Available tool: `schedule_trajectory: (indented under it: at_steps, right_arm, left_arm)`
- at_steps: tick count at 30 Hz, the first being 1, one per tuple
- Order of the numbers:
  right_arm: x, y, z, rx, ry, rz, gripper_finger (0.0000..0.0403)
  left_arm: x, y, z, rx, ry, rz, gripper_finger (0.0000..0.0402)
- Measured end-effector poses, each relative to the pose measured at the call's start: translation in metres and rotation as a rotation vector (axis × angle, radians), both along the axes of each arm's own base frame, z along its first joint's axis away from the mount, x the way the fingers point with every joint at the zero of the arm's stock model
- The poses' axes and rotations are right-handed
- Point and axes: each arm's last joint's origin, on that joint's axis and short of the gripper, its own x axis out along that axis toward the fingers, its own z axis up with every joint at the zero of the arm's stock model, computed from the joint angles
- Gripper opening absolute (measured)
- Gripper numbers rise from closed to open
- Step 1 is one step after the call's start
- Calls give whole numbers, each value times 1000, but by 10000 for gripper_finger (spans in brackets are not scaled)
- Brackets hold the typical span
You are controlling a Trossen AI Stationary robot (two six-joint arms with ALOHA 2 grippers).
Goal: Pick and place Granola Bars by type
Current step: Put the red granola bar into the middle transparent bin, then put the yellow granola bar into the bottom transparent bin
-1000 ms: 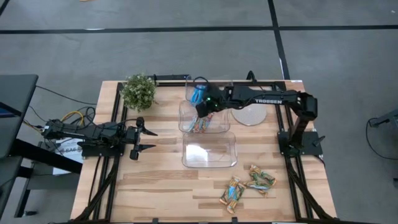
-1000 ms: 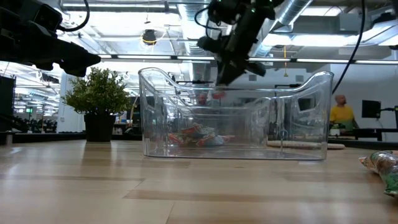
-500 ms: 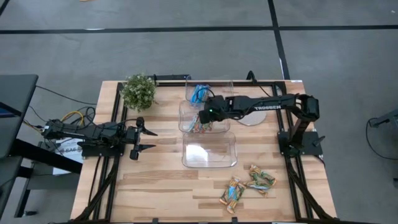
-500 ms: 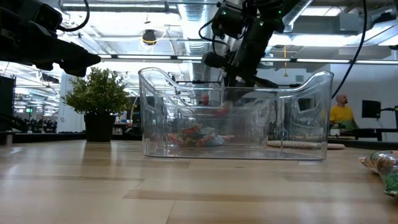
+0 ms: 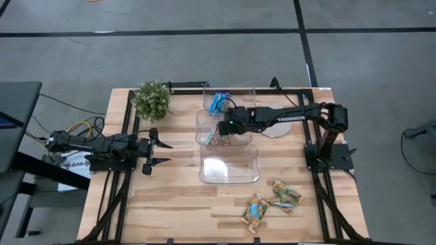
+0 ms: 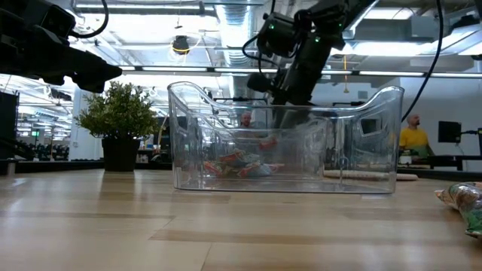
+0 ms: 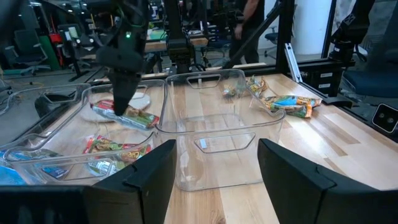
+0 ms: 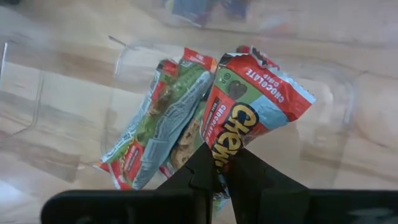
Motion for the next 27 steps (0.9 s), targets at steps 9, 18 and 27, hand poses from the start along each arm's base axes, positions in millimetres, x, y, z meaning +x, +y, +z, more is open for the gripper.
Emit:
schedule_trajectory:
  at_steps: [9,18,27]
  right_arm:
    - [-2,0,-6,53,-17,-39,46]
    - [-2,-1,-6,59,-17,-22,94]
    - [1,-1,-2,24,-58,28,103]
  left_arm:
    - [0,0,0,0,0,0,219]
    - [0,0,0,0,0,0,219]
    - [0,0,0,0,0,0,219]
